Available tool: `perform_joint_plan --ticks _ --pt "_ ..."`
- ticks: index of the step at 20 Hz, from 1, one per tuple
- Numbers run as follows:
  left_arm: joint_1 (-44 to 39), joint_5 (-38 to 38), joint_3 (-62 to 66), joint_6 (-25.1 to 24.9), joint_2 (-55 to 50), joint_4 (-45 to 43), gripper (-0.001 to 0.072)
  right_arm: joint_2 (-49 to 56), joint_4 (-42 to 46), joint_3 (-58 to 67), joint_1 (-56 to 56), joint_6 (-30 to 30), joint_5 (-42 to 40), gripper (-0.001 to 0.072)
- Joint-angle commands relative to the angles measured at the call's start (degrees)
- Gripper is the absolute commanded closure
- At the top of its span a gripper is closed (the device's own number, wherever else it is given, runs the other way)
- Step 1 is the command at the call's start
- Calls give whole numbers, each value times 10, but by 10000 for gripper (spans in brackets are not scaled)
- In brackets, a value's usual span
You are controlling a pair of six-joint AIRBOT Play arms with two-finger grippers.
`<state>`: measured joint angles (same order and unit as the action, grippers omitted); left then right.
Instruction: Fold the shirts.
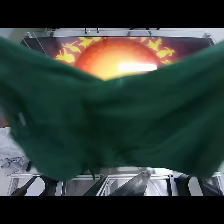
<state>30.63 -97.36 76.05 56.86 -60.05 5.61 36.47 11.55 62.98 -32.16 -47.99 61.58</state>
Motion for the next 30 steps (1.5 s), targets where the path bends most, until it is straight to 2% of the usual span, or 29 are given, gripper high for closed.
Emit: perform_joint_plan --ticks 1,5,9,12,15,18,22,24,30 --pt "-77 43 0 -35 -128 -123 681 74 56 -96 34 -6 -23 699" --pt "-146 79 73 -39 -304 -257 685 223 83 -154 99 26 -82 700" --pt "-177 126 188 -30 -464 -271 683 414 -10 -131 131 121 -108 699" --pt "-183 146 286 -11 -563 -271 684 537 -72 -59 132 159 -91 699" --pt "-183 146 380 17 -634 -272 684 629 -57 43 127 156 -18 699" --pt "-182 116 431 54 -667 -324 685 668 43 89 118 120 40 699" --pt "-182 65 430 65 -666 -426 684 669 163 89 93 90 43 699" --pt "-189 59 422 68 -663 -469 684 669 188 89 87 90 42 699" --pt "-197 43 365 67 -657 -499 693 671 223 89 87 92 -1 697"
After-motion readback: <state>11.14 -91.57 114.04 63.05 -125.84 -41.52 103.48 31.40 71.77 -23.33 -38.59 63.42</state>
